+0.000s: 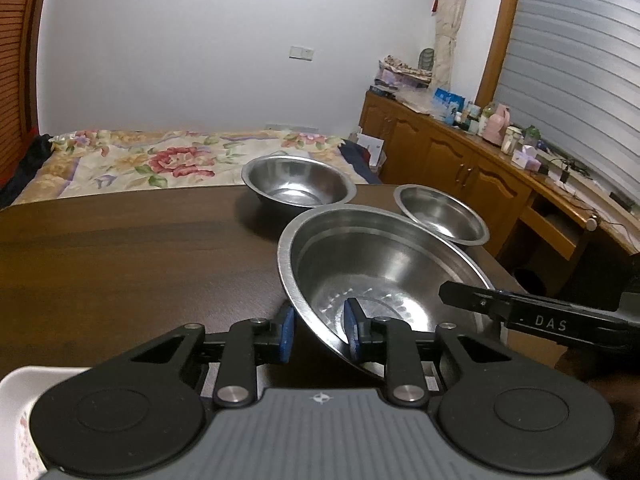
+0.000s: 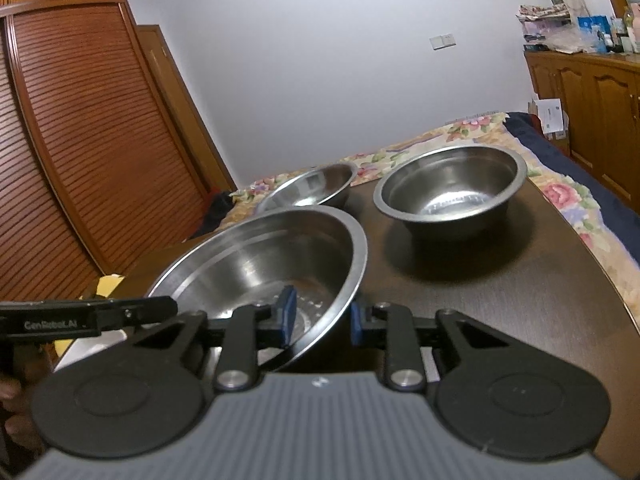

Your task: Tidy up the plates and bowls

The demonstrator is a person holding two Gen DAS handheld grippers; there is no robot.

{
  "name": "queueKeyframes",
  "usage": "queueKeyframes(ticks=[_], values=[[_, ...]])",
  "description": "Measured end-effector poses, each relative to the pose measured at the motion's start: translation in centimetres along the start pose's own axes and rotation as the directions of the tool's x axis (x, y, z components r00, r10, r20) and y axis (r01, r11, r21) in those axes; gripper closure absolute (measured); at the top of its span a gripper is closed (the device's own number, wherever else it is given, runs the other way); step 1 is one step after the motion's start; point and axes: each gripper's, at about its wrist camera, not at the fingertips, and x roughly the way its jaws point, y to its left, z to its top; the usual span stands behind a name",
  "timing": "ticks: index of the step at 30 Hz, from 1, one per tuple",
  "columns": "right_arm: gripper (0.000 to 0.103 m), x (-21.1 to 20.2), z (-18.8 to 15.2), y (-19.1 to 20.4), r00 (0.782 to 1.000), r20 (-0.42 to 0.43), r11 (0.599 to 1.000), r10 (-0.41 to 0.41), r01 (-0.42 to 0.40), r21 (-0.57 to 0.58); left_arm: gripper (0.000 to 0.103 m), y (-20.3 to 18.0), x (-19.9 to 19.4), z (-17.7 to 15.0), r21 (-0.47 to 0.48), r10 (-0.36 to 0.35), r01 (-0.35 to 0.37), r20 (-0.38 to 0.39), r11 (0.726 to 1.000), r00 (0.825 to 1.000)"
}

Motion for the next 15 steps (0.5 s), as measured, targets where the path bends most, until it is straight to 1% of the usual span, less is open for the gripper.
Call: queueKeyframes(ticks=[6,9,15], values=[[0.074,-1.5,-0.8,0.3,1.0,0.025,1.0,0.007,-0.007,0.007,0.075,-0.6,-1.3,-1.4,0.01,-0.013,0.012,0.012,1.0,1.0],[0.075,-2.3,-1.1,0.5,0.999,0.038,1.0,0.008,-0.008,0.003,0.075,-0.7,-2.0,-2.0,0.001,-0.027,0.027,0.016,1.0,1.0],[0.075,-3.6,-2.1,0.3,0.999,0.04,1.0,0.019,-0.019,0.022,0.075,-1.3,-3.3,-3.3,0.018,-0.043,0.042,0.02,0.999,0.999]])
